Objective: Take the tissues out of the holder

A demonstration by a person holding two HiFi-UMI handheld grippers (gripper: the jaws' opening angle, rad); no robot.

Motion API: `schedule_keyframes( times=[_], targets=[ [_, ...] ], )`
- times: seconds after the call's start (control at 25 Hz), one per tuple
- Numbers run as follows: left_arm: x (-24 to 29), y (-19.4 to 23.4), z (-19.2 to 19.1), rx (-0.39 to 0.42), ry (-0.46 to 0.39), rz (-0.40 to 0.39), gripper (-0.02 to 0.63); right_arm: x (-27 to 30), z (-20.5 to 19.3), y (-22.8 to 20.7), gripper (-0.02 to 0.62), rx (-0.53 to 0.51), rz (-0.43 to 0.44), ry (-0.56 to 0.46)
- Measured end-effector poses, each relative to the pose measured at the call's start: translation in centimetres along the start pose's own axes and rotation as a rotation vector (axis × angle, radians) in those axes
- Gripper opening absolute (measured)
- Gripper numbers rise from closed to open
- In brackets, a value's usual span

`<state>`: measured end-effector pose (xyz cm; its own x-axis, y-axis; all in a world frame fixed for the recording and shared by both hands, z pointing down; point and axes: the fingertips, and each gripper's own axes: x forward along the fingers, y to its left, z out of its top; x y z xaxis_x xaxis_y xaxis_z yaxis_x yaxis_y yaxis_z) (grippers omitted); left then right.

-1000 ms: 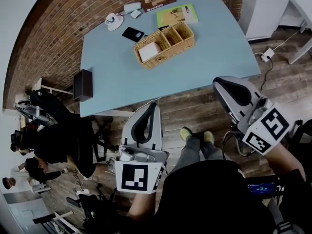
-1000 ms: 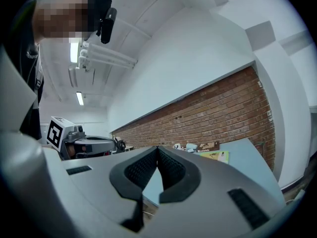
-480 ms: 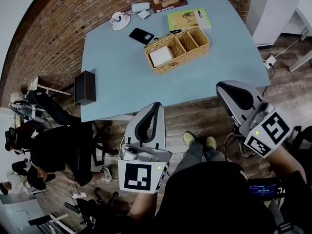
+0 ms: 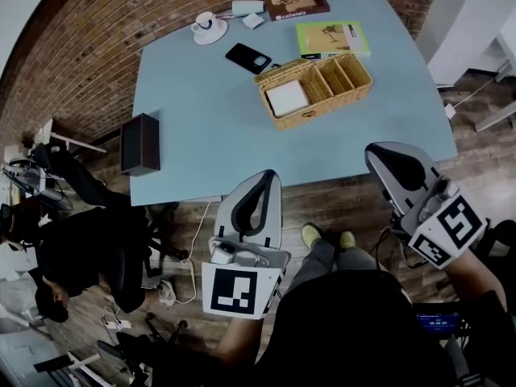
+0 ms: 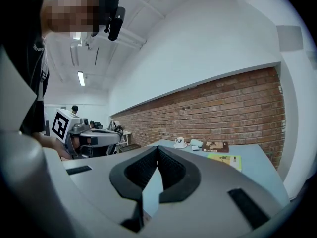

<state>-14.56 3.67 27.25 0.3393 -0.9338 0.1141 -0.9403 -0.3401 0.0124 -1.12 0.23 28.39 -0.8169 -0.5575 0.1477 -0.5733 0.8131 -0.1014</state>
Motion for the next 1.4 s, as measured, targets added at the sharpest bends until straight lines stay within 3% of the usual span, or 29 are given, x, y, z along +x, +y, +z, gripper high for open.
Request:
schedule_keyframes(
  times=[0.36,0.76,1.4],
  targets=[
    [1.2,1.2,-0.5,-0.011,-0.002,-0.024,0.002,1.4,0.0,-0.7,-0.006,0.021,-0.036,0.026],
    [3.6,0.2,1.3,0.025,-0.009,-0.008,0.003,1.3,1.7,-3.4,-0.006,0.014,-0.008,-0.015],
    [9.7,-4.1,3.8,0.125,0.036,0.004,0.003,-0.9,2.3,-11.8,-0.006,0.117,0.002,-0.076]
  ],
)
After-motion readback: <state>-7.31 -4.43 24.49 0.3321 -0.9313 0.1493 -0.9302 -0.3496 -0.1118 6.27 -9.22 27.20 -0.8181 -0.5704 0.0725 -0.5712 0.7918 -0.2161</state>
